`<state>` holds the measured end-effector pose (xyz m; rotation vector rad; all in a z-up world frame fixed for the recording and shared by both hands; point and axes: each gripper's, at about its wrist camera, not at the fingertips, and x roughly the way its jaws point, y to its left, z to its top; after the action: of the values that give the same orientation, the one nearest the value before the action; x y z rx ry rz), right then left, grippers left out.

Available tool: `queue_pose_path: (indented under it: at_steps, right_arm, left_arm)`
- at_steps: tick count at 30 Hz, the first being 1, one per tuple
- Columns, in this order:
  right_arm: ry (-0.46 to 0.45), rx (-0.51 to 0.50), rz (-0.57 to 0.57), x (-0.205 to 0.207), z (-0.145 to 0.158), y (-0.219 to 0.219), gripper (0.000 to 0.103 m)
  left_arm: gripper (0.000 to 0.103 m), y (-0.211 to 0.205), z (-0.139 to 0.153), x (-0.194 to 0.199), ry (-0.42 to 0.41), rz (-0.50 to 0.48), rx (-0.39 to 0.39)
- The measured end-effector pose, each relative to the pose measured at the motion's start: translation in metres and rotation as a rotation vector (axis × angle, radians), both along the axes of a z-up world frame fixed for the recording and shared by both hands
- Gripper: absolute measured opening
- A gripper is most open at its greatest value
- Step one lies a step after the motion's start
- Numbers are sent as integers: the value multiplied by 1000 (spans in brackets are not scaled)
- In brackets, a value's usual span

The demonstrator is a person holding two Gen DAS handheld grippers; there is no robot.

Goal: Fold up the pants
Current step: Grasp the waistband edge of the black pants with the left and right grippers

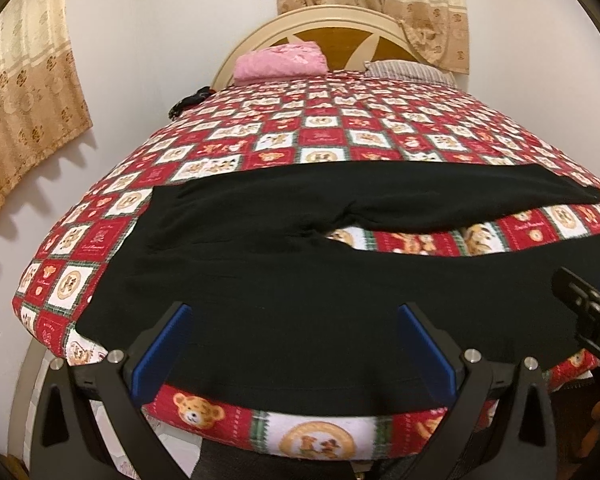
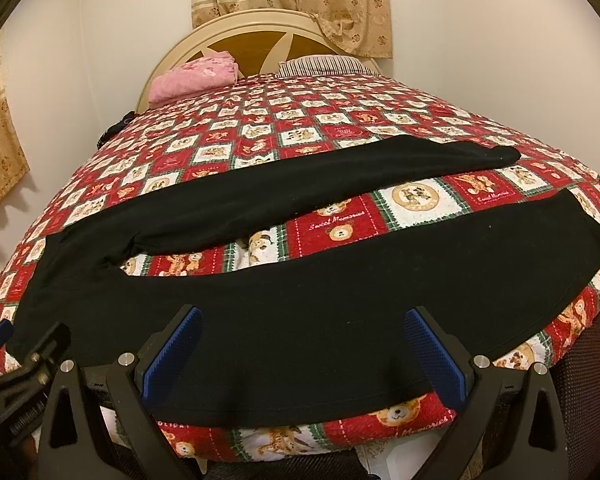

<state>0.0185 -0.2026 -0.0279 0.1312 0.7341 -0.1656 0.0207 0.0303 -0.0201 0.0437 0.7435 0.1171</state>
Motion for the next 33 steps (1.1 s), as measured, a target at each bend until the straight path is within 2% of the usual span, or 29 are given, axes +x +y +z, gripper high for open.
queue_pose_path:
  at_steps: [6,8,11,14,16,18,20,23,25,27,28,30,33]
  right_arm:
    - [-35,-10,33,5,-3,-4,102]
    - [-46,-24,42,9,-3,-5,102]
    - [-40,-50,68,20,0,-7,102]
    - [-35,-82,88,36,8,-11,102]
    - [-40,-92,108,51,16,-13,102]
    - [-43,-83,134,64,22,-13,102]
    - [-44,-77,148,75,25,-10,102]
    - [-39,-82,170,92,27,-1,102]
    - [-25,-71,192,103,24,8,102]
    - [-5,-55,211,112,20,17,102]
    - [5,-52,221,116,17,21,102]
    - [21,-57,240,123,14,30,102]
    - [35,-83,264,132,14,40,102]
  left_arm:
    - [103,19,-6,16,26,19,-8]
    - [103,30,-9,24,54,16,-33]
    - [95,50,-9,36,96,-22,-91]
    - [92,79,-5,52,127,-29,-125]
    - [86,103,0,69,136,8,-131]
    - [76,126,4,86,142,35,-150]
    - [73,156,6,109,141,97,-167]
    - [66,194,1,142,154,169,-207]
    - [56,209,-7,161,178,193,-211]
    - [45,218,-16,178,202,198,-183]
    - [43,220,-23,187,225,183,-168]
    - [37,224,-31,197,251,158,-186]
    - [35,225,-39,211,278,129,-212]
